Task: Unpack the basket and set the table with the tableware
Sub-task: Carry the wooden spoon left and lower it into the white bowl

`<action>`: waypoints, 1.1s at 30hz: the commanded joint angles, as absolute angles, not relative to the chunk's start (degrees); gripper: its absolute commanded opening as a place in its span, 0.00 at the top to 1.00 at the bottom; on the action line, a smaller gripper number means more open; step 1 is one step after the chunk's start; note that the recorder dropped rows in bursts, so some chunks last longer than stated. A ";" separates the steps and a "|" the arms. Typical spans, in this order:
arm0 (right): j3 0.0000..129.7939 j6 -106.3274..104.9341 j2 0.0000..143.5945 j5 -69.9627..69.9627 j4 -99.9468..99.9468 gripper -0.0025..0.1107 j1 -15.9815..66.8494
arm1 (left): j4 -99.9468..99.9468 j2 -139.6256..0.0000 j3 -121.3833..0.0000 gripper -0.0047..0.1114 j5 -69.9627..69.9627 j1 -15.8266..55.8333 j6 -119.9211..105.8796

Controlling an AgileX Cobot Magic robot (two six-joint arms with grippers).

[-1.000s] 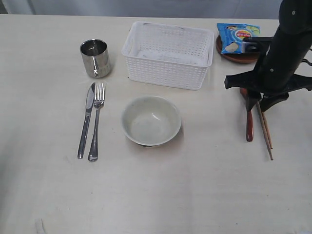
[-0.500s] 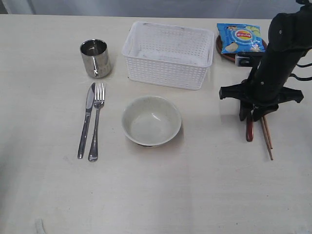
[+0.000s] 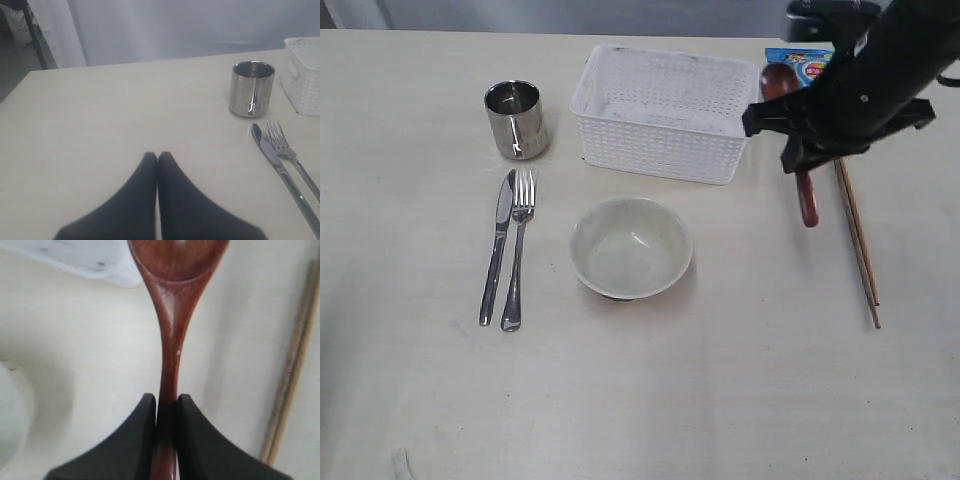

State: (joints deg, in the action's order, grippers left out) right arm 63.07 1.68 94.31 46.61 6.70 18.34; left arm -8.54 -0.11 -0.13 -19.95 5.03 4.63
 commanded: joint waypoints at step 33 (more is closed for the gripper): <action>81.14 -4.32 112.94 69.96 6.33 0.98 42.98 | -8.36 0.00 0.00 0.96 -19.82 5.32 4.76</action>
